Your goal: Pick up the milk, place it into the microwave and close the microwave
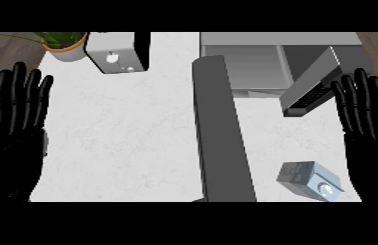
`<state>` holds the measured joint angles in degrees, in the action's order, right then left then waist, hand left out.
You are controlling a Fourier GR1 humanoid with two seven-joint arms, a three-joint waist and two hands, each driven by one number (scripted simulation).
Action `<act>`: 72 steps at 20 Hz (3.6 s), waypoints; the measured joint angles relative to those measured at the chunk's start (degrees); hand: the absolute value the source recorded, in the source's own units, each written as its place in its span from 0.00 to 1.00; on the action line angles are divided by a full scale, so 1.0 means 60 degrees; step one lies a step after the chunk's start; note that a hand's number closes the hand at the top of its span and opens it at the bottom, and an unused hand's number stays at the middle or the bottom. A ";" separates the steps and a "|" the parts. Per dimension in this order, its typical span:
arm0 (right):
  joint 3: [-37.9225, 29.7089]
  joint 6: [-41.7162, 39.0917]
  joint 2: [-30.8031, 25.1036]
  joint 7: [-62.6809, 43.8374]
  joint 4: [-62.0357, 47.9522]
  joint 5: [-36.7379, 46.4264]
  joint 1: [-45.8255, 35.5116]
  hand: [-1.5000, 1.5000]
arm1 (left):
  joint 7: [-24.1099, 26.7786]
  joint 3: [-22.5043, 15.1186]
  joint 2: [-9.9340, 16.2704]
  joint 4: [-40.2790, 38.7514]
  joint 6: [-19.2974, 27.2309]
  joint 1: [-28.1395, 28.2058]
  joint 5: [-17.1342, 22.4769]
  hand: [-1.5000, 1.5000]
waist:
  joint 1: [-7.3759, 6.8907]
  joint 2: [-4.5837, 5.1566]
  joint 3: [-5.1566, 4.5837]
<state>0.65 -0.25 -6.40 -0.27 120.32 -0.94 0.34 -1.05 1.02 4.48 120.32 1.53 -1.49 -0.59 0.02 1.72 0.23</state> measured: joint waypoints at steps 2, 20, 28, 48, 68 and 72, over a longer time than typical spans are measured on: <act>-0.0094 -0.0444 -0.0128 0.0296 0.0100 -0.0418 0.0353 0.00 | -0.0069 -0.0093 -0.0033 -0.0077 0.0043 -0.0067 -0.0128 0.00 | 0.0024 -0.0113 -0.0012; -0.2930 -0.7146 -0.2164 0.3793 -0.0677 -0.4329 0.5820 0.00 | 0.1364 -0.3133 -0.0716 -0.1148 0.1544 0.1977 -0.0284 0.00 | 0.0195 -0.0335 -0.0027; -0.3222 -0.7077 -0.1800 0.4462 -0.1799 -0.2928 0.5888 0.00 | 0.2227 -0.4877 -0.0740 -0.1810 0.3011 0.2302 -0.0702 0.00 | 0.0123 -0.0331 -0.0023; -0.1853 -0.4614 -0.1906 0.7254 -0.6415 -0.0118 0.3125 0.00 | 0.3318 -0.5767 -0.0396 -0.2371 0.3355 0.2875 -0.0039 0.00 | -0.0064 -0.0295 -0.0025; -0.1411 -0.2317 -0.1830 0.9606 -1.2298 0.1037 -0.0633 1.00 | 0.4275 -0.4580 0.1084 -0.1625 0.1986 0.4244 0.1540 0.00 | -0.0128 -0.0279 -0.0039; -0.1397 -0.1922 -0.1883 0.9930 -1.3255 0.1338 -0.1115 1.00 | 0.4553 -0.4313 0.1340 -0.1635 0.1683 0.4495 0.1785 0.00 | -0.0137 -0.0287 -0.0064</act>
<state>-7.73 -11.78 -17.70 59.32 40.79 7.09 -6.36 26.27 -24.86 12.51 110.51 11.63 25.48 10.13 -0.81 0.00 -0.15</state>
